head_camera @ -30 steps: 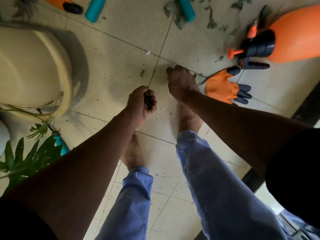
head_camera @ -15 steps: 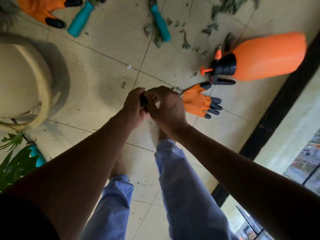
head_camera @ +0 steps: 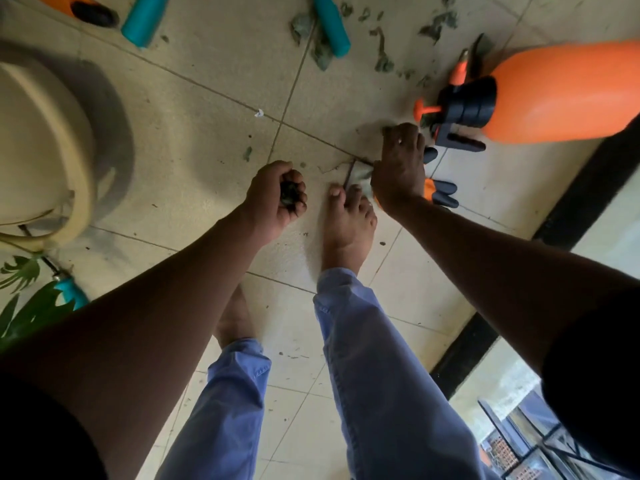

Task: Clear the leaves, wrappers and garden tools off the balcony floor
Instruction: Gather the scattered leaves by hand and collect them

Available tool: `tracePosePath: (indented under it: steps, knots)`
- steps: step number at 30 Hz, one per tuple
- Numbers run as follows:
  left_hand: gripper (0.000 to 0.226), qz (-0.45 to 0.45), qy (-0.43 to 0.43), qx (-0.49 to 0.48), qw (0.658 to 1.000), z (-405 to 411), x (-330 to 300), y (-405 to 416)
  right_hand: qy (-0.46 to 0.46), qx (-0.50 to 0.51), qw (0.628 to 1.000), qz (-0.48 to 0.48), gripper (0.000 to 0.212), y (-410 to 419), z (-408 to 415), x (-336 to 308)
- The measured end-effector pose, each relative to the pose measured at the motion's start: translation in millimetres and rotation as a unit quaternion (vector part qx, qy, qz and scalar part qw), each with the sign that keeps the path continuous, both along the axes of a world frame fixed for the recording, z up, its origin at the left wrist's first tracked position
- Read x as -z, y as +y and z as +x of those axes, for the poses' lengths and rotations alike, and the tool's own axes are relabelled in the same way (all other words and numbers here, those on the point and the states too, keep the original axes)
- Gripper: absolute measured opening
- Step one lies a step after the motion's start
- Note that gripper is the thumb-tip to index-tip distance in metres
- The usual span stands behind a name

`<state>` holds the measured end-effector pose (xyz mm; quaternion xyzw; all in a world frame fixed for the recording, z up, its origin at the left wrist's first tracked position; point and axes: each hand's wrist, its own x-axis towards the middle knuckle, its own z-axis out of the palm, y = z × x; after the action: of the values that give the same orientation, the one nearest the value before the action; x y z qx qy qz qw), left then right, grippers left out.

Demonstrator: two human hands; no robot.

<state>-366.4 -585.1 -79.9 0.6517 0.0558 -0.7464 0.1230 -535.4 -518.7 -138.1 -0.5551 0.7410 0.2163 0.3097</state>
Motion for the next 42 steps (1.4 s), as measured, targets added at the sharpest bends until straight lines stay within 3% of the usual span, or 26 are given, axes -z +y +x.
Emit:
tracePosePath:
  steps: [1, 5, 6, 8, 10, 12, 16, 26, 31, 36, 42]
  knots:
    - [0.036, 0.003, -0.001, 0.003, 1.0, 1.4, -0.2, 2.0, 0.004, 0.029, 1.0, -0.009, 0.051, -21.1, -18.2, -1.5]
    - [0.036, 0.006, -0.002, 0.01, 1.0, 7.1, 0.6, 5.6, -0.044, 0.073, 0.94, -0.332, 0.03, -28.0, -10.2, -45.8]
    - [0.036, 0.006, -0.001, 0.01, 1.0, 8.1, 1.2, 5.9, -0.065, 0.054, 0.932, -0.353, 0.03, -27.2, -13.4, -43.9]
    - [0.036, 0.007, 0.003, 0.009, 1.0, 9.7, 2.7, 6.1, -0.1, 0.064, 0.971, -0.207, 0.04, -34.0, -26.0, -25.2]
    - [0.035, 0.009, 0.004, 0.006, 1.0, 11.2, 3.5, 6.2, -0.085, 0.134, 0.974, -0.161, 0.049, -40.0, -41.6, -7.8]
    - [0.035, 0.01, 0.003, 0.004, 1.0, 12.9, 4.5, 6.6, -0.079, 0.202, 0.959, -0.181, 0.049, -41.7, -42.0, -3.7]
    - [0.036, 0.01, 0.0, 0.001, 1.0, 16.6, 5.2, 8.9, -0.067, 0.223, 0.957, -0.171, 0.048, -48.7, -33.2, -0.4]
    - [0.037, 0.007, -0.002, -0.01, 1.0, 27.9, 4.5, 16.8, -0.079, 0.169, 0.975, -0.12, 0.061, -46.1, -22.6, -4.2]
    - [0.038, 0.007, -0.006, -0.012, 1.0, 35.0, 4.7, 25.8, -0.081, 0.128, 0.978, -0.147, 0.045, -36.4, -23.4, -4.5]
    - [0.037, 0.01, -0.01, -0.016, 1.0, 42.0, 7.2, 36.7, -0.06, 0.15, 0.971, -0.174, 0.029, -38.4, -19.3, -1.7]
    - [0.037, 0.003, -0.006, -0.018, 1.0, 50.9, 7.0, 43.8, -0.051, 0.136, 0.974, -0.172, 0.022, -44.8, -24.6, 0.7]
